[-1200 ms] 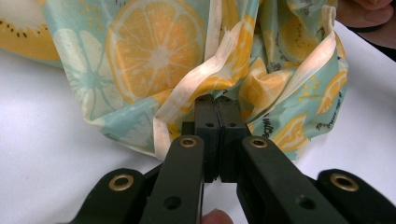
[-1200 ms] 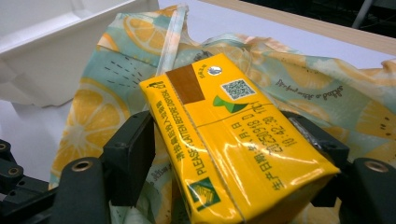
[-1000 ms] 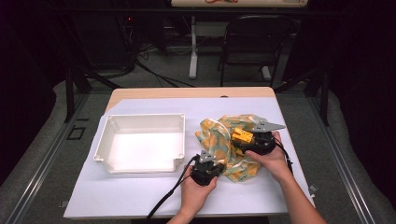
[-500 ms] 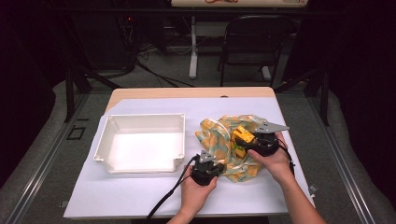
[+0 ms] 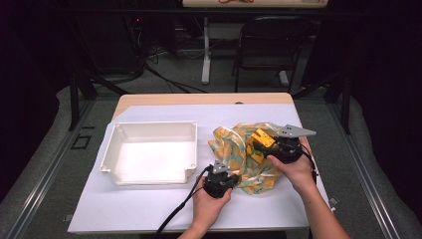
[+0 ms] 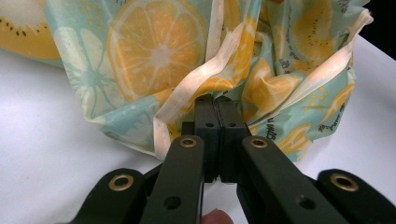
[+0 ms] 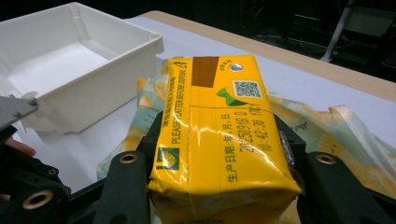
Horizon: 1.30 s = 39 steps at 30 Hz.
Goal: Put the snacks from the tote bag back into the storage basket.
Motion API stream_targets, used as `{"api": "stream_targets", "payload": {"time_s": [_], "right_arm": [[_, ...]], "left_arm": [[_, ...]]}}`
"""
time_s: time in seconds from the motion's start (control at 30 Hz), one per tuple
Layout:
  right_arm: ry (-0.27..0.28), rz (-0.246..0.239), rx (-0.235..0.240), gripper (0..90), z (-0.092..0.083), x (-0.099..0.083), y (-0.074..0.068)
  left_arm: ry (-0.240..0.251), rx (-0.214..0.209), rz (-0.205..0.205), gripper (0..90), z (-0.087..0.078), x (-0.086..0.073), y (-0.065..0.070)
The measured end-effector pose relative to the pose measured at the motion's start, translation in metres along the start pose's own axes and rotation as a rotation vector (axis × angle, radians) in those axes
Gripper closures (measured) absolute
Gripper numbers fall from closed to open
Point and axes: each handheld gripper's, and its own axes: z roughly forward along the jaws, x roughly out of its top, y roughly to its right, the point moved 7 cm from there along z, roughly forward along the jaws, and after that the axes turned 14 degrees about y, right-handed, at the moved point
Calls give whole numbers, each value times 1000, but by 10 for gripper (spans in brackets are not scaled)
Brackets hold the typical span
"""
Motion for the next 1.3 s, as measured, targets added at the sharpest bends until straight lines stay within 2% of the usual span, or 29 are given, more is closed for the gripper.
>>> {"api": "stream_targets", "payload": {"time_s": [0.13,0.2,0.27,0.37,0.5,0.53,0.6,0.67,0.77,0.87,0.93,1.03,1.1,1.3], "right_arm": [[11,12,-8,519,-3,9,-4],[12,20,-9,519,-5,11,-6],[15,21,-16,519,-9,15,-9],[17,26,-22,518,-13,17,-13],[17,40,-33,519,-19,21,-16],[16,41,-37,518,-21,22,-16],[22,50,-45,518,-25,24,-16],[32,62,-48,518,-28,25,-17],[34,63,-50,518,-33,28,-20],[42,75,-40,518,-37,29,-24],[48,86,-43,518,-38,31,-28],[44,91,-41,518,-40,32,-34],[50,87,-37,518,-41,34,-38],[60,93,-20,518,-46,42,-47]], "left_arm": [[21,4,-17,851,-1,1,-1],[41,1,-42,794,-3,3,-3],[65,-8,-45,708,-6,6,-5],[105,-2,-4,594,-13,13,-5],[146,-8,7,455,-31,29,-4],[162,3,18,426,-35,33,-5],[172,11,29,371,-45,37,-6],[165,0,51,325,-52,40,-8],[160,-3,97,263,-63,40,-11],[176,13,109,165,-76,42,-14],[200,17,124,157,-81,43,-13],[197,20,153,116,-84,44,-14],[205,22,139,84,-85,46,-13],[194,1,154,37,-85,47,-5]]}}
